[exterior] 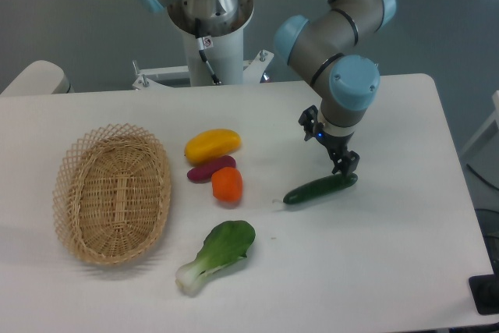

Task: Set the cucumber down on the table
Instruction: 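Raise the open gripper away from the cucumber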

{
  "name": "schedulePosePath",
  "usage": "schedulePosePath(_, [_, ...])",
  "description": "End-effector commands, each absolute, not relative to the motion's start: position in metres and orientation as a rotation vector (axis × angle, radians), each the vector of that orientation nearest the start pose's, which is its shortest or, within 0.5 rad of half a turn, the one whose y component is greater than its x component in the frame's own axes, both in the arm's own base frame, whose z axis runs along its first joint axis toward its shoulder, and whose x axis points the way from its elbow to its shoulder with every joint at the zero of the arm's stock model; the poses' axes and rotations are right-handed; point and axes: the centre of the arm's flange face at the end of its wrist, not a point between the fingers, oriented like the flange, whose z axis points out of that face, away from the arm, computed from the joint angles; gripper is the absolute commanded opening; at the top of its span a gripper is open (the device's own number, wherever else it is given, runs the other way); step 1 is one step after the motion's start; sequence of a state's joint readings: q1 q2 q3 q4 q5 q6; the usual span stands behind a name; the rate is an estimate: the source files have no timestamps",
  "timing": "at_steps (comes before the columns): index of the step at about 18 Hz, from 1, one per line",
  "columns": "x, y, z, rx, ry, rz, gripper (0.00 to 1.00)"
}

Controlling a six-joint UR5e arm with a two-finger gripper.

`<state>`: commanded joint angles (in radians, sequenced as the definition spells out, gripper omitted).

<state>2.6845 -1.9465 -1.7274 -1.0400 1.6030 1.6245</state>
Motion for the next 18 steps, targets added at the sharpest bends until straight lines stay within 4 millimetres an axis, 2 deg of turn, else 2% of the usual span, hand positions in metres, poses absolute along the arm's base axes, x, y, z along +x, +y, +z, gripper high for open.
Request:
schedulePosePath(7, [-0.522, 0.403, 0.284, -3.058, 0.812, 0.074, 1.00])
schedulePosePath(18, [-0.558, 0.461, 0.304, -3.036, 0.882, 0.072, 1.00])
